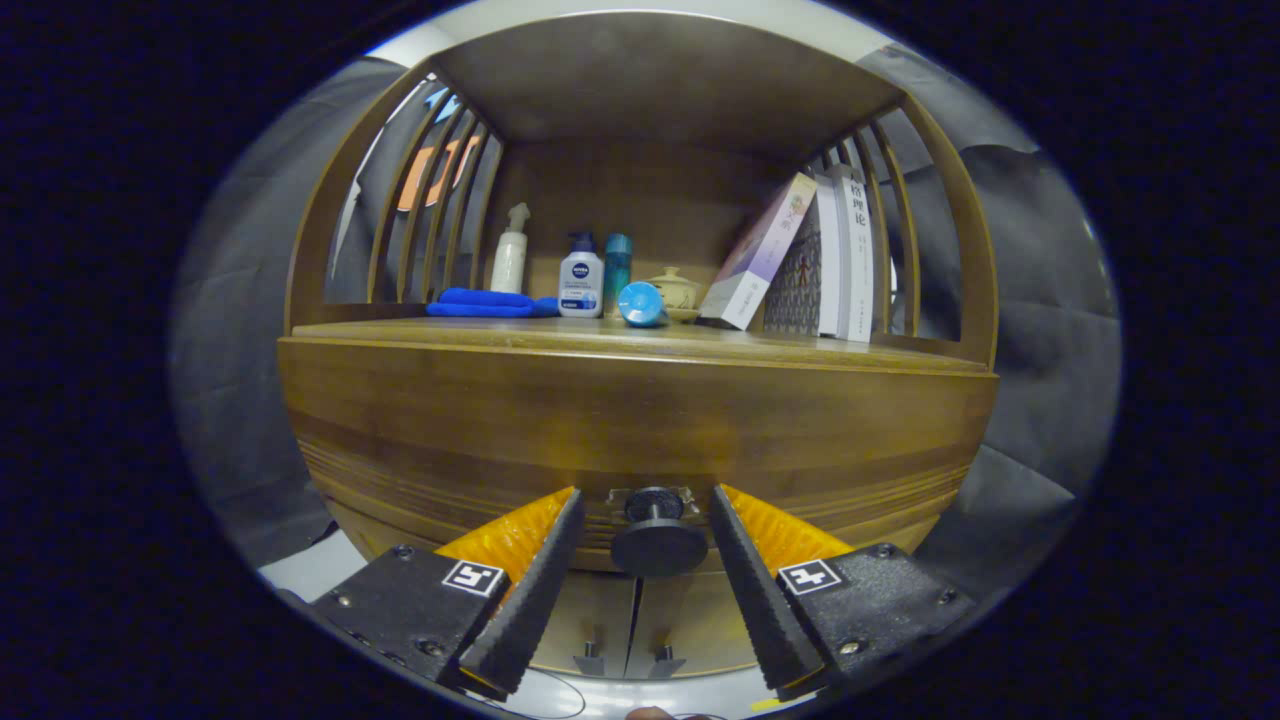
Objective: Pull open the drawer, take out the items inside it, and place them on the countertop above the cabinet.
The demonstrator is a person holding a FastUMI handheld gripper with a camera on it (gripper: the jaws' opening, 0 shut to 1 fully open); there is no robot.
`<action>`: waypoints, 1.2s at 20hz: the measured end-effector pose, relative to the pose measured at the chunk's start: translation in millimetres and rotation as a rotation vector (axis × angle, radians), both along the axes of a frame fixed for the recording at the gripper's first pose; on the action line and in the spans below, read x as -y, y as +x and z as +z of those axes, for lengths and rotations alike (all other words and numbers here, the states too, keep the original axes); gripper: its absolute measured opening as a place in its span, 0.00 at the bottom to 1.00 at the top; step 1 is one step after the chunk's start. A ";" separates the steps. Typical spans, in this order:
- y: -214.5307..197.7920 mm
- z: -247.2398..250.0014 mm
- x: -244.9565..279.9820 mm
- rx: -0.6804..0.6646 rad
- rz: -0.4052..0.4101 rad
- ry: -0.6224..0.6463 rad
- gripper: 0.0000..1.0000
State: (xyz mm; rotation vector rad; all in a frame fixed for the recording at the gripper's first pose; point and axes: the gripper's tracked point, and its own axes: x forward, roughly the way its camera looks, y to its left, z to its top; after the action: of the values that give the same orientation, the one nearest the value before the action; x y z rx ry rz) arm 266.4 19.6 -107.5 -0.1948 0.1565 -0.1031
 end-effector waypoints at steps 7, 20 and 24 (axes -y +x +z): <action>-29.0 29.4 6.1 0.003 0.019 0.020 0.91; -227.1 136.9 4.8 0.210 0.084 0.088 0.92; -260.7 144.2 3.2 0.214 0.100 0.125 0.92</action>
State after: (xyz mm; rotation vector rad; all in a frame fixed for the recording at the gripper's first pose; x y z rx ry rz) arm 5.7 16.4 36.6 -0.0662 -0.0605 -0.0139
